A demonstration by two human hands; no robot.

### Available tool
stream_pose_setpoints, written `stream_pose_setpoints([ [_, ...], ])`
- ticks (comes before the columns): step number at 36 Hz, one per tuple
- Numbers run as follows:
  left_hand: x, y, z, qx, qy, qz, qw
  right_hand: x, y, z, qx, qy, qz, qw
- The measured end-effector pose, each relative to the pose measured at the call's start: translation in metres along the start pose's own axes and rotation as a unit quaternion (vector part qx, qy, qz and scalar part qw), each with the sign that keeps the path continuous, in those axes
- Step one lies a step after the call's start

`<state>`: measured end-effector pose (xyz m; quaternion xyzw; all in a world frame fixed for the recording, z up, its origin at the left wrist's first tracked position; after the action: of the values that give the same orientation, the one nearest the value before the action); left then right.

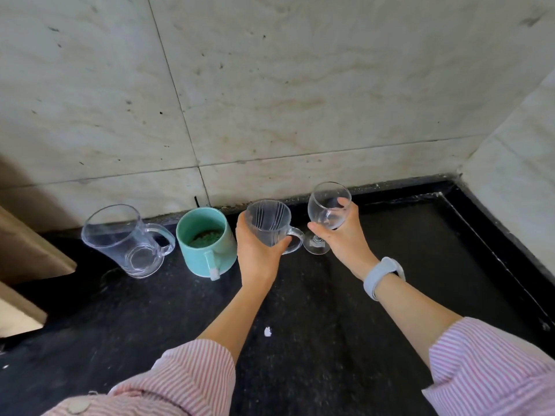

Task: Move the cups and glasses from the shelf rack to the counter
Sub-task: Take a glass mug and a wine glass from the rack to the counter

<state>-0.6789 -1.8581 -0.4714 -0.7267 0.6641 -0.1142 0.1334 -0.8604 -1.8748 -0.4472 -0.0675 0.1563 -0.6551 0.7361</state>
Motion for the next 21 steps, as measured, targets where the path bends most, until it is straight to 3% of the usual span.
stream_pose_setpoints([
  [14,0.015,0.005,0.003,0.003,-0.053,0.013,0.999,0.013,0.003,0.004,0.005,-0.005,0.019,1.0],
  [21,-0.004,-0.006,-0.009,0.069,-0.079,0.027,0.994,-0.002,0.0,0.018,-0.008,0.001,0.047,0.999],
])
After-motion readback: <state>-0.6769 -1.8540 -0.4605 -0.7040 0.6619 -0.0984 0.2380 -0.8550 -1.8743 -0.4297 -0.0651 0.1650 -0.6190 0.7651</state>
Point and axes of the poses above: each hand's wrist, its own x-axis towards the middle knuckle, its own y-axis out of the palm, z = x × y, the point moved 5 cm from there along x, towards the middle knuckle, and after that the axes turned 14 degrees about z, right-handed, at the moved point
